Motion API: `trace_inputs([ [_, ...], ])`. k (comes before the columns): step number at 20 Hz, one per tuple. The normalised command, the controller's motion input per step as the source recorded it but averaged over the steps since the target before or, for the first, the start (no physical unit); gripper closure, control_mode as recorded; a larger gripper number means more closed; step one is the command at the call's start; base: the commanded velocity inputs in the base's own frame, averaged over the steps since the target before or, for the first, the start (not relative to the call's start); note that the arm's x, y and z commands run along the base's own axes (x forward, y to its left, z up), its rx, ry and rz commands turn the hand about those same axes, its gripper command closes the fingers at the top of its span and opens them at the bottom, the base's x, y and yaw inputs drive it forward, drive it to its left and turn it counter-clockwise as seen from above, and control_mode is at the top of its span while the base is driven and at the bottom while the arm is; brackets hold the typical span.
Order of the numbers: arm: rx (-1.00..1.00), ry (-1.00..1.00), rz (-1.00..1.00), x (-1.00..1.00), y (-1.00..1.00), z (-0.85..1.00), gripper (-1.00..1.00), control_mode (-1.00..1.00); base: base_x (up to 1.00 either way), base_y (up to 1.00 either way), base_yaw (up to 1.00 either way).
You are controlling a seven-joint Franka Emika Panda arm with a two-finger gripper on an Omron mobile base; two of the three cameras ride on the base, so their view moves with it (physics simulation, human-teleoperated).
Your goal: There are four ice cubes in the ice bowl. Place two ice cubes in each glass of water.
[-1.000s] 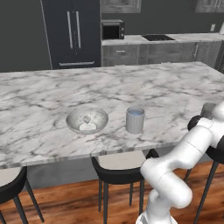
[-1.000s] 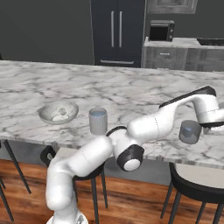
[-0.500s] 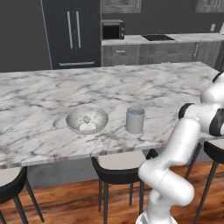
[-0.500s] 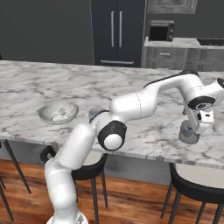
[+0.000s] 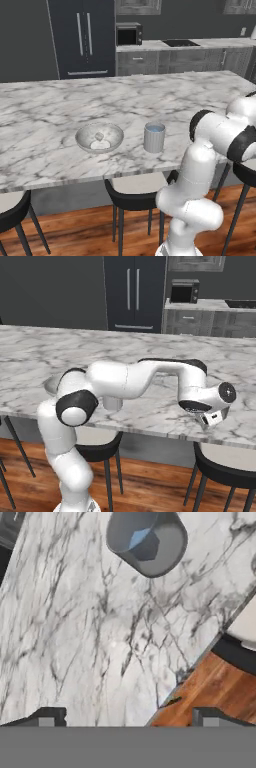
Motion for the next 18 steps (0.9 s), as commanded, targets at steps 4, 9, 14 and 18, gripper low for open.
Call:
trace_inputs([
  [4,-0.30,-0.33,0.16,-0.25,1.00,1.00,-1.00,-1.00,0.00,0.00,0.00],
  [9,-0.44,0.04,0.31,-0.36,1.00,1.00,-1.00,-1.00,0.00,0.00,0.00],
  [14,-0.49,0.34,0.34,-0.44,1.00,0.86,-1.00,-1.00,0.00,0.00,0.00],
  [18,-0.36,0.26,0.30,-0.35,1.00,0.57,-1.00,-1.00,0.00,0.00,0.00],
])
